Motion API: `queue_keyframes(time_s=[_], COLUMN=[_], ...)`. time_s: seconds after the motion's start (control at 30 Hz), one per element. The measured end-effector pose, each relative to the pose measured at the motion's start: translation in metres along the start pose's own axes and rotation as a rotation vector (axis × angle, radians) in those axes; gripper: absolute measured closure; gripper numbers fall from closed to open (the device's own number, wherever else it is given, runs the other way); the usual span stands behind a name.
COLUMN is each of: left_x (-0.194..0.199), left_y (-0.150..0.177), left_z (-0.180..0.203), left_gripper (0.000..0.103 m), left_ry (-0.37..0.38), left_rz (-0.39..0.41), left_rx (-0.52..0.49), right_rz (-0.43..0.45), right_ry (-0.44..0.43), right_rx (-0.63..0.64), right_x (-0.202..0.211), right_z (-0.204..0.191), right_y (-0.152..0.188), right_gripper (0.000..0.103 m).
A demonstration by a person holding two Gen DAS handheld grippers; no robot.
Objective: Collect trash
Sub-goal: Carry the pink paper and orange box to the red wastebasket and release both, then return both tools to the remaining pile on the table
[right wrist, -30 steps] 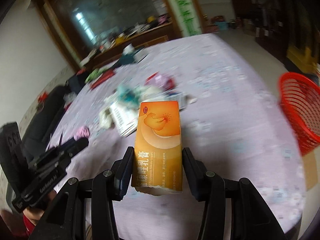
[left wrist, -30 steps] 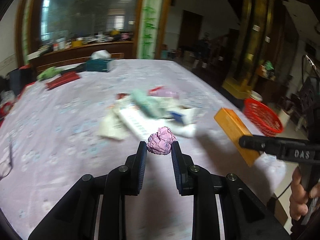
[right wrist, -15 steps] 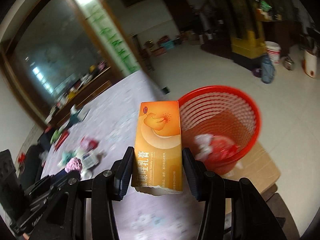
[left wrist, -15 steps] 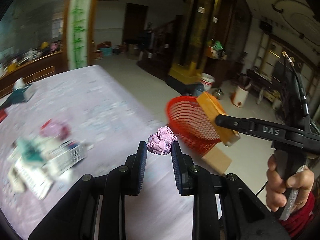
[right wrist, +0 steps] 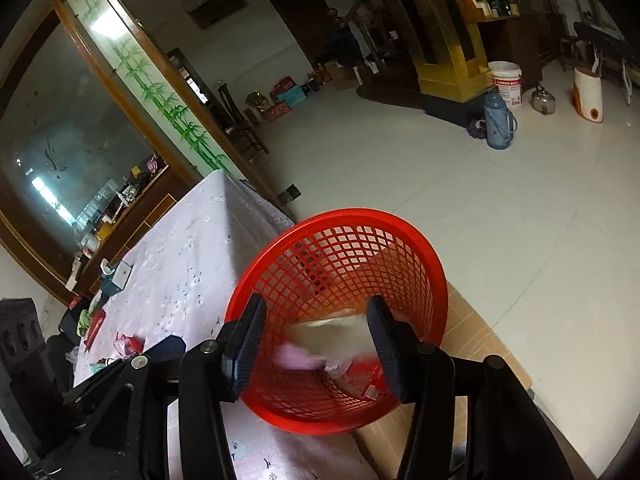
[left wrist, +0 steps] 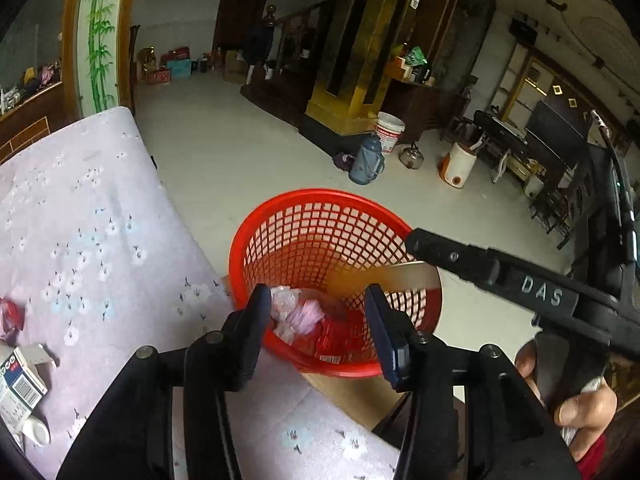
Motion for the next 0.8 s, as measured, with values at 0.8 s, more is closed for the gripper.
queue_keyframes(time_s=[0.8], left_x=[0.176], left_y=[0.149], left_z=[-0.114], left_gripper=[0.042], left_ry=[-0.234], left_rz=[0.081], left_rx=[0.141], right_rz=[-0.193], right_ry=[-0.221], right_rx=[0.306], right_x=[-0.008], right_z=[-0.165], right_y=[0.145], right_gripper=[0.045])
Point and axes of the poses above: each gripper's, at about its wrist camera, not at the fingertips, and x roughly against the way its jaws point, z to its right, y to its underside, the point moved 3 cm from there along -x, roughly the way its jaws point, and after that the axes turned 4 degrees about -x, right-handed, at the moved point
